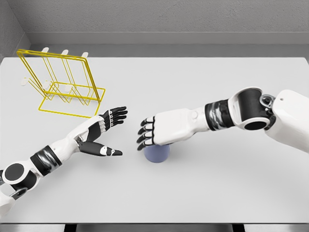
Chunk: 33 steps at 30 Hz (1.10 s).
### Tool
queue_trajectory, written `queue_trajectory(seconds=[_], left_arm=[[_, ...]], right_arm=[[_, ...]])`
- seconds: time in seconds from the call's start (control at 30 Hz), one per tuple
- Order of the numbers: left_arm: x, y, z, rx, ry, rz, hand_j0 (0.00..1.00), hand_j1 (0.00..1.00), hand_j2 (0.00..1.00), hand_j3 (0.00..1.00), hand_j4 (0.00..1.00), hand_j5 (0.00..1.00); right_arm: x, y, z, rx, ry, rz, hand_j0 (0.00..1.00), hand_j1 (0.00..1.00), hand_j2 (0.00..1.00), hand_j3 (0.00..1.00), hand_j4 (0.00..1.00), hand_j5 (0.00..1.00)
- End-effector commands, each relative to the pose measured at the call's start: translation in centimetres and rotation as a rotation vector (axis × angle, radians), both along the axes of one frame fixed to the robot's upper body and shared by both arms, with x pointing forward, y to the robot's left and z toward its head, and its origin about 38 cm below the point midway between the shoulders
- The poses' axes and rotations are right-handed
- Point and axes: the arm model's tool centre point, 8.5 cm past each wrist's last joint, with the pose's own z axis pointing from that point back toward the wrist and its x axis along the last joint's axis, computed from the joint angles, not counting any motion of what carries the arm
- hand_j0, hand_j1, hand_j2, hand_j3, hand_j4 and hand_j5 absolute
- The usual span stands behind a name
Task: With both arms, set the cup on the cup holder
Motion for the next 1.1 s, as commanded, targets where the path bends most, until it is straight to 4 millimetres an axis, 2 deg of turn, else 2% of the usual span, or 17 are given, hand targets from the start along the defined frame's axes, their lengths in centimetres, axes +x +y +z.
queue_trajectory(seconds=[0.0,0.07,0.13,0.2,0.33,0.4,0.5,0.6,0.67,0.77,0.83,0.87,0.93,1.0,1.03,1.07], left_arm=[[0.0,0.0,0.0,-0.002,0.001,0.001,1.0,1.0,1.0,1.0,1.0,1.0],[0.0,0.0,0.0,-0.002,0.001,0.001,1.0,1.0,1.0,1.0,1.0,1.0],[0.0,0.0,0.0,-0.001,0.002,0.0,1.0,1.0,1.0,1.0,1.0,1.0],[0.1,0.1,0.0,0.001,0.001,0.002,1.0,1.0,1.0,1.0,1.0,1.0],[0.4,-0.3,-0.4,0.016,0.022,0.005,1.0,1.0,1.0,1.0,1.0,1.0],[0.5,-0.5,-0.4,0.014,0.02,0.004,1.0,1.0,1.0,1.0,1.0,1.0],[0.7,-0.7,-0.6,0.012,0.021,0.006,1.0,1.0,1.0,1.0,1.0,1.0],[0.9,-1.4,-0.7,0.014,0.011,-0.006,1.0,1.0,1.0,1.0,1.0,1.0],[1.3,-2.2,-0.9,0.005,0.008,-0.011,1.0,1.0,1.0,1.0,1.0,1.0],[1.5,-3.2,-1.0,-0.01,0.008,-0.021,1.0,1.0,1.0,1.0,1.0,1.0],[2.0,-3.8,-1.0,0.006,0.009,-0.033,1.0,1.0,1.0,1.0,1.0,1.0],[2.2,-4.3,-0.9,0.003,0.011,-0.041,1.0,1.0,1.0,1.0,1.0,1.0],[2.3,-4.5,-0.8,0.002,0.007,-0.045,1.0,1.0,1.0,1.0,1.0,1.0],[2.2,-4.7,-1.0,0.025,0.01,-0.052,1.0,1.0,1.0,1.0,1.0,1.0],[2.1,-4.7,-1.1,0.028,0.01,-0.054,1.0,1.0,1.0,1.0,1.0,1.0],[2.1,-4.7,-1.1,0.029,0.009,-0.055,1.0,1.0,1.0,1.0,1.0,1.0]], right_arm=[[0.2,-0.3,0.5,0.007,-0.007,-0.01,1.0,1.0,1.0,1.0,1.0,1.0],[0.7,-1.0,1.5,0.025,-0.023,-0.034,1.0,1.0,1.0,1.0,1.0,1.0],[0.5,-1.0,3.1,0.058,-0.055,-0.025,1.0,1.0,1.0,1.0,1.0,1.0],[1.3,-2.1,5.3,0.094,-0.102,-0.062,1.0,1.0,1.0,1.0,1.0,1.0],[1.2,-2.6,7.1,0.144,-0.112,-0.07,1.0,1.0,1.0,1.0,1.0,1.0],[1.9,-4.6,8.8,0.174,-0.138,-0.124,1.0,1.0,1.0,1.0,1.0,1.0],[2.5,-11.6,11.4,0.319,-0.061,-0.298,1.0,1.0,1.0,1.0,1.0,1.0],[2.4,-18.0,11.0,0.466,-0.06,-0.489,1.0,1.0,1.0,1.0,1.0,1.0],[2.3,-19.9,10.1,0.499,-0.044,-0.552,1.0,1.0,1.0,1.0,1.0,1.0],[1.7,-20.5,6.5,0.579,0.095,-0.595,1.0,1.0,1.0,1.0,1.0,1.0],[1.5,-20.6,5.6,0.626,0.112,-0.613,1.0,1.0,1.0,1.0,1.0,1.0],[1.1,-21.2,4.5,0.646,0.132,-0.642,1.0,1.0,1.0,1.0,1.0,1.0],[0.7,-23.0,3.7,0.678,0.137,-0.704,1.0,1.0,1.0,1.0,1.0,1.0],[0.4,-23.7,3.2,0.686,0.143,-0.727,1.0,1.0,1.0,1.0,1.0,1.0],[-0.1,-25.1,3.3,0.701,0.125,-0.765,1.0,1.0,1.0,1.0,1.0,1.0],[-0.4,-25.6,3.1,0.703,0.126,-0.779,1.0,1.0,1.0,1.0,1.0,1.0]])
